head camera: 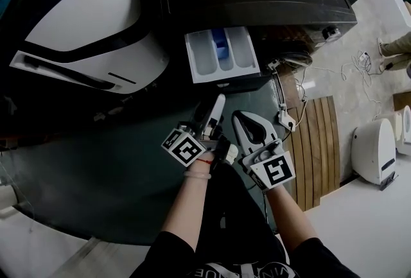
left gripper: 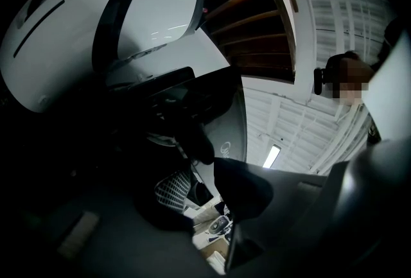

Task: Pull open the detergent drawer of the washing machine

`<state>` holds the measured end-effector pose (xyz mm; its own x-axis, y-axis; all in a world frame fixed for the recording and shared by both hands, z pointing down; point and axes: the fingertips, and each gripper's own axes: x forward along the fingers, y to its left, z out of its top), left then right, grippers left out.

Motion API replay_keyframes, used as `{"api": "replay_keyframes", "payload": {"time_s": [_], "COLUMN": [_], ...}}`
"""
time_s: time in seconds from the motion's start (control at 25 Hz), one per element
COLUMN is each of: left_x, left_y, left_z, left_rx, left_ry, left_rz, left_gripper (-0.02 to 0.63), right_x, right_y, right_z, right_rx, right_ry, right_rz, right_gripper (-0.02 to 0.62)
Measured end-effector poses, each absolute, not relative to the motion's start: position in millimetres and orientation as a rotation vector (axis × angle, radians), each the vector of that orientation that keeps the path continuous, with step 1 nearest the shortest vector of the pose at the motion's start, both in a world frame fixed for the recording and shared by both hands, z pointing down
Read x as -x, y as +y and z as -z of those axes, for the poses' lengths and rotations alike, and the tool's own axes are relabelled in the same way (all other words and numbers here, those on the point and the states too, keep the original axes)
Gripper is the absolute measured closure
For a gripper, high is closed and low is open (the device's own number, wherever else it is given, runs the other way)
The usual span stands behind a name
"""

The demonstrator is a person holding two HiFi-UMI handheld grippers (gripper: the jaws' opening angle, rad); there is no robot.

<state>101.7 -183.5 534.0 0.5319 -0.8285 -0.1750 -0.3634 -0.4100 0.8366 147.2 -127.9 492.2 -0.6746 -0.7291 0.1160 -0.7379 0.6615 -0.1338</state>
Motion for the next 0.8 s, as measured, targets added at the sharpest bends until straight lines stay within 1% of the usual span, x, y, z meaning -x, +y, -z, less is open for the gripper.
{"api": "replay_keyframes", "payload": {"time_s": [0.8], "left_x": [-105.8], "left_y": [-161.2], "left_z": [-533.1], "left_rx": [-2.005], "left_ry": [-0.950], "left_rz": [0.779], "left_gripper": [0.489], "right_x": [-153.9], "right_y": [-97.0], "right_z": [-497.9], "right_rx": [-1.267], "right_ry": [-2.806], "right_rz": [-0.244], "right_gripper": [0.581]}}
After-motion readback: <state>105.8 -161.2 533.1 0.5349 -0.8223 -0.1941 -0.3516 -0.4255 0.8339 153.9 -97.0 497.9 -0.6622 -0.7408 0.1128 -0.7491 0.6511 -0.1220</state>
